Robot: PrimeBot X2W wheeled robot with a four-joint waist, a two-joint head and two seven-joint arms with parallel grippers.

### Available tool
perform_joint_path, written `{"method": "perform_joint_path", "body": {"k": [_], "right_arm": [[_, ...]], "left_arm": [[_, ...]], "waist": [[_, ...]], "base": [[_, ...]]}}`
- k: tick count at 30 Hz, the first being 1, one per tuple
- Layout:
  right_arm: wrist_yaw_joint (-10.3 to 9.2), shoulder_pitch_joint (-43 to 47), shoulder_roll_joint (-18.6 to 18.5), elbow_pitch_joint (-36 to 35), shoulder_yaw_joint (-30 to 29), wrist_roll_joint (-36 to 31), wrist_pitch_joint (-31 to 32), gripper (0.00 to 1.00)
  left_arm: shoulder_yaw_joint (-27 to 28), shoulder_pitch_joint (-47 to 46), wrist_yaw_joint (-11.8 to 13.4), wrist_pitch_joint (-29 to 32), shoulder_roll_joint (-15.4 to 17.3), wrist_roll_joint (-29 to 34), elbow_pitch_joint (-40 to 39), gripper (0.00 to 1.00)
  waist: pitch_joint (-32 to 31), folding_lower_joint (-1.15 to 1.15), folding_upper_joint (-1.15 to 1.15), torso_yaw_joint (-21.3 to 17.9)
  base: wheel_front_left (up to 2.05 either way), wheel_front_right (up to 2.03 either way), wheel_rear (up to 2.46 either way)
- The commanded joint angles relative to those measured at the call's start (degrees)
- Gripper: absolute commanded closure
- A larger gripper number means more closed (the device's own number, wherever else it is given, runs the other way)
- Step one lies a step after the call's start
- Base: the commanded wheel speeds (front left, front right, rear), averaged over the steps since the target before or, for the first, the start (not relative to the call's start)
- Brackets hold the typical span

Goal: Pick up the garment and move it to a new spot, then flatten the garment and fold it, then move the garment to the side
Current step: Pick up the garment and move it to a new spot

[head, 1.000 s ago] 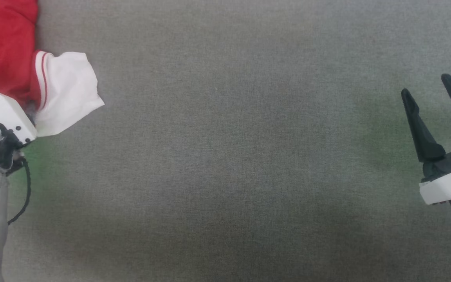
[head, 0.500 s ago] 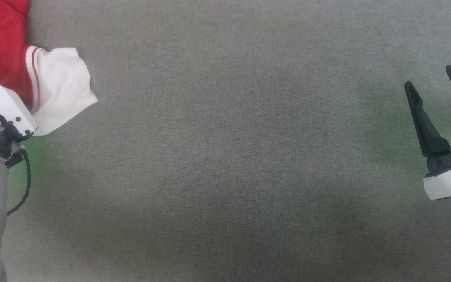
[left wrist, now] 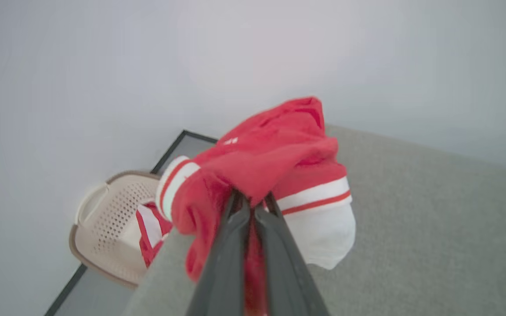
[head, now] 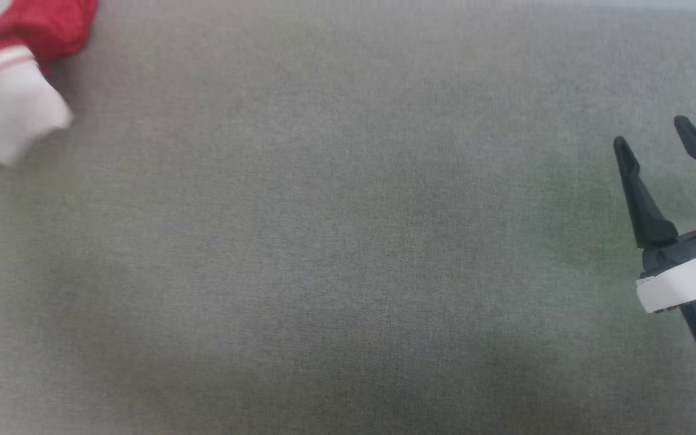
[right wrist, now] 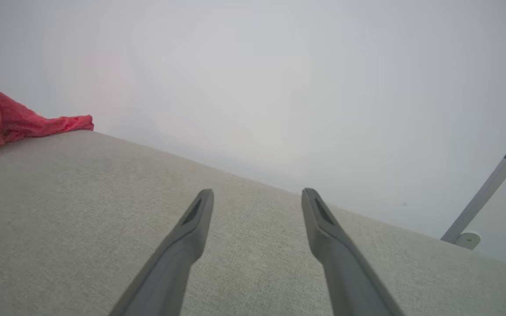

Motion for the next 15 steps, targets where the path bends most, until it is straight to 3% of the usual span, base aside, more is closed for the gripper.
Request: {"method": "perform_joint_path", "body": {"k": [1, 8, 15], "right_arm": [[-0.04, 0.58, 0.44, 0.51, 0.22, -0.07, -0.63, 0.00], [-0.04, 0.92, 2.48, 2.90, 1.02, -0.39, -2.24, 0.00], [-0.04, 1.34, 4.38, 4.83, 1.19, -0.66, -3.92, 0.00]], "left_arm": [[-0.39, -1.50, -0.30, -1.35, 0.78, 0.54, -1.04, 1.00], [-2.53, -6.15, 0.95, -7.44, 4.18, 4.07, -7.88, 1.00], [-4.70, -9.53, 1.82, -6.54, 6.05, 6.74, -16.62, 1.00]], "waist": [[-1.56, 0.00, 0.00, 0.46], [-5.79, 0.00, 0.00, 0.71], [-9.27, 0.00, 0.00, 0.14]], "base": [[0.00, 0.00, 0.00], [0.00, 0.00, 0.00], [0.00, 0.00, 0.00]]}}
